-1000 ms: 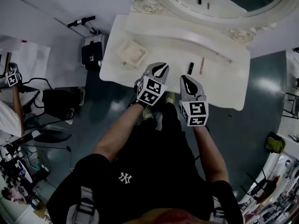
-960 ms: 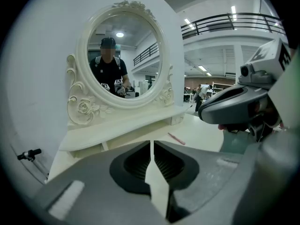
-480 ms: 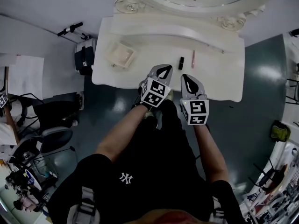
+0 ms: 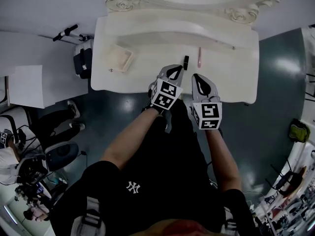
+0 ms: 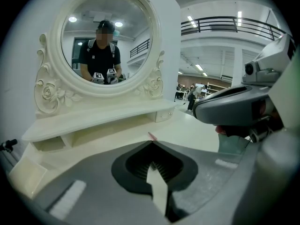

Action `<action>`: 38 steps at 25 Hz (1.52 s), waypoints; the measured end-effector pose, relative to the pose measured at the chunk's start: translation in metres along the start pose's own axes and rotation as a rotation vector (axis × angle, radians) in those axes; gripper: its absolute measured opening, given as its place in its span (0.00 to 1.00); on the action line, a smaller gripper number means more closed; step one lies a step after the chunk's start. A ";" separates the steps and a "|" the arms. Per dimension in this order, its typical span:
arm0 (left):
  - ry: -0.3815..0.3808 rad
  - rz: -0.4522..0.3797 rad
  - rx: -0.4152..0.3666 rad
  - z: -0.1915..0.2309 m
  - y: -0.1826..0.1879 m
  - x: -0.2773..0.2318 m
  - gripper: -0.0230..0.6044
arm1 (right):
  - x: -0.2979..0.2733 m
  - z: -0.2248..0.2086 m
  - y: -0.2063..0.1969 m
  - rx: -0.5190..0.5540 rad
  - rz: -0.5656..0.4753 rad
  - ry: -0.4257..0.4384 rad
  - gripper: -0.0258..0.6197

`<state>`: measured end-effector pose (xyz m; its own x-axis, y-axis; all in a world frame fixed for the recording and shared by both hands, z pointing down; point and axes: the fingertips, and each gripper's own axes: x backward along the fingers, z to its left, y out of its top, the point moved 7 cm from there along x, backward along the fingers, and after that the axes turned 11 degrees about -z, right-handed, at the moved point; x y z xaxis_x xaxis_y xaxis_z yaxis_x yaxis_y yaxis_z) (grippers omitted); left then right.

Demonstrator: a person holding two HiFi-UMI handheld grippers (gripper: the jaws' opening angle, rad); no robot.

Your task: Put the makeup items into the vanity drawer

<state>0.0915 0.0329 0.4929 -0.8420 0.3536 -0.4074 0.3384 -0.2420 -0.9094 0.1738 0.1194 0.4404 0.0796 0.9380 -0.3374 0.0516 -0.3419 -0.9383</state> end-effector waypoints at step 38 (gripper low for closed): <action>0.188 0.154 0.126 -0.002 -0.063 -0.091 0.20 | -0.039 -0.071 -0.039 -0.079 0.082 0.073 0.08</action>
<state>0.1477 0.0178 0.5871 -0.6882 0.4623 -0.5592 0.3913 -0.4125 -0.8226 0.2397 0.0920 0.4960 0.1584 0.9011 -0.4036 0.1196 -0.4233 -0.8981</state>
